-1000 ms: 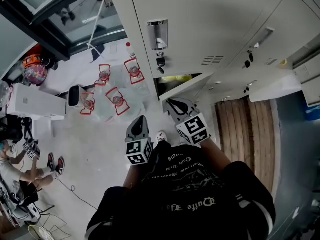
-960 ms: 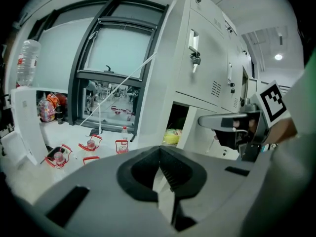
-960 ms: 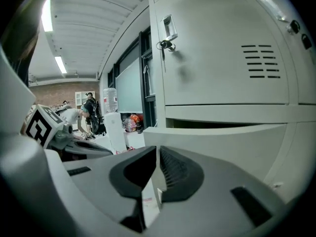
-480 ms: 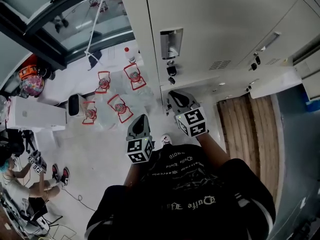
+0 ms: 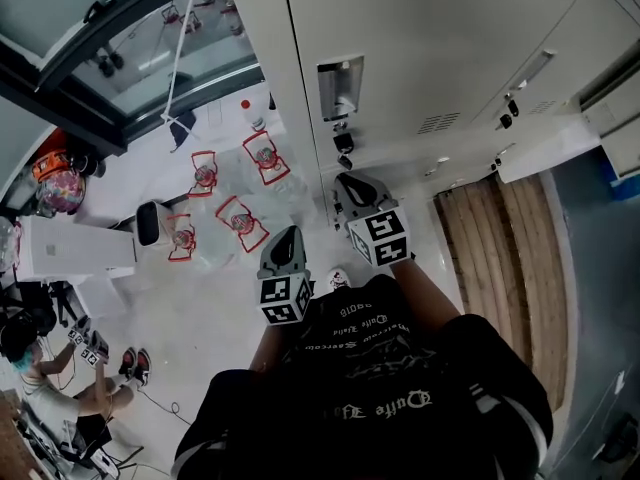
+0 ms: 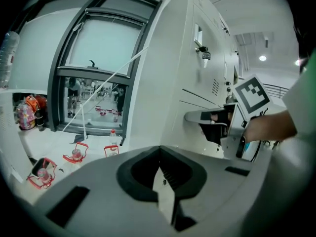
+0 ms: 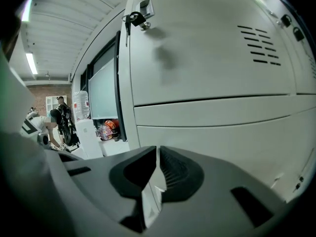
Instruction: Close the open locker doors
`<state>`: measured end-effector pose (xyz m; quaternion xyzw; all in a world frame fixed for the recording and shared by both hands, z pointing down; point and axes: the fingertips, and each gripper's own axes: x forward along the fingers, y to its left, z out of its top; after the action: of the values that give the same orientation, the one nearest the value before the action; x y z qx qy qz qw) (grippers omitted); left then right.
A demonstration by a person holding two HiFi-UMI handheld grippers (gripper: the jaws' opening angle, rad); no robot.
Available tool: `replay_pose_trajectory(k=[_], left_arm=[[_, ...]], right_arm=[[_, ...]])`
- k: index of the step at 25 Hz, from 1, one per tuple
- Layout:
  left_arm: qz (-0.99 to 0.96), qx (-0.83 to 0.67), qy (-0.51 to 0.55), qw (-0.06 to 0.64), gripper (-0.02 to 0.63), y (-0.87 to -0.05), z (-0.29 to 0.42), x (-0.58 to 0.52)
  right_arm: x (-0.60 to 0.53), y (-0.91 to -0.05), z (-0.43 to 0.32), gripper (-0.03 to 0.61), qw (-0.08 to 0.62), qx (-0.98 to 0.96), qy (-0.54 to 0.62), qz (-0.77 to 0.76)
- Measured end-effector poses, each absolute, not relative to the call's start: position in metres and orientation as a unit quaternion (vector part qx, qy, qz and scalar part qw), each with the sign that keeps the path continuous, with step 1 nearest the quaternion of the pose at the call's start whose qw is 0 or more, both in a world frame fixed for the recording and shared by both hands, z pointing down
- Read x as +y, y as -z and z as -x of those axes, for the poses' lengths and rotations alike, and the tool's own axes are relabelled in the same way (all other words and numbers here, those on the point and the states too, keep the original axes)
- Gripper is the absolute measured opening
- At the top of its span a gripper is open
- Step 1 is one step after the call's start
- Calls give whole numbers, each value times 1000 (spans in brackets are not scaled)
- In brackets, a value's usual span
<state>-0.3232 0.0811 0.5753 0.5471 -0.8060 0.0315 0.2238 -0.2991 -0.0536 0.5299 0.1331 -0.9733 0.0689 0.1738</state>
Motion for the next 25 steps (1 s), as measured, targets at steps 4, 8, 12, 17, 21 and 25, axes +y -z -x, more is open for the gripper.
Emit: replay_pose_trajectory(k=[4, 8, 12, 17, 21, 25], left_arm=[[-566, -792, -29, 229, 8, -576, 319, 73], [-589, -771, -34, 239, 8, -581, 305, 57], [-638, -733, -45, 230, 8, -582, 275, 21], [-696, -679, -56, 225, 8, -580, 228, -32], [-729, -647, -56, 215, 8, -568, 180, -78], [-763, -616, -63, 188, 8, -553, 124, -130]], right_arm=[[-50, -525, 297, 26, 166, -974, -81, -134], [-45, -522, 271, 59, 172, -974, -89, -119], [-69, -517, 214, 94, 173, -968, -86, -159], [-139, -497, 107, 97, 151, -942, -92, -285], [-195, -476, 13, 97, 122, -910, -97, -384], [-250, -461, -86, 97, 96, -872, -100, -469]])
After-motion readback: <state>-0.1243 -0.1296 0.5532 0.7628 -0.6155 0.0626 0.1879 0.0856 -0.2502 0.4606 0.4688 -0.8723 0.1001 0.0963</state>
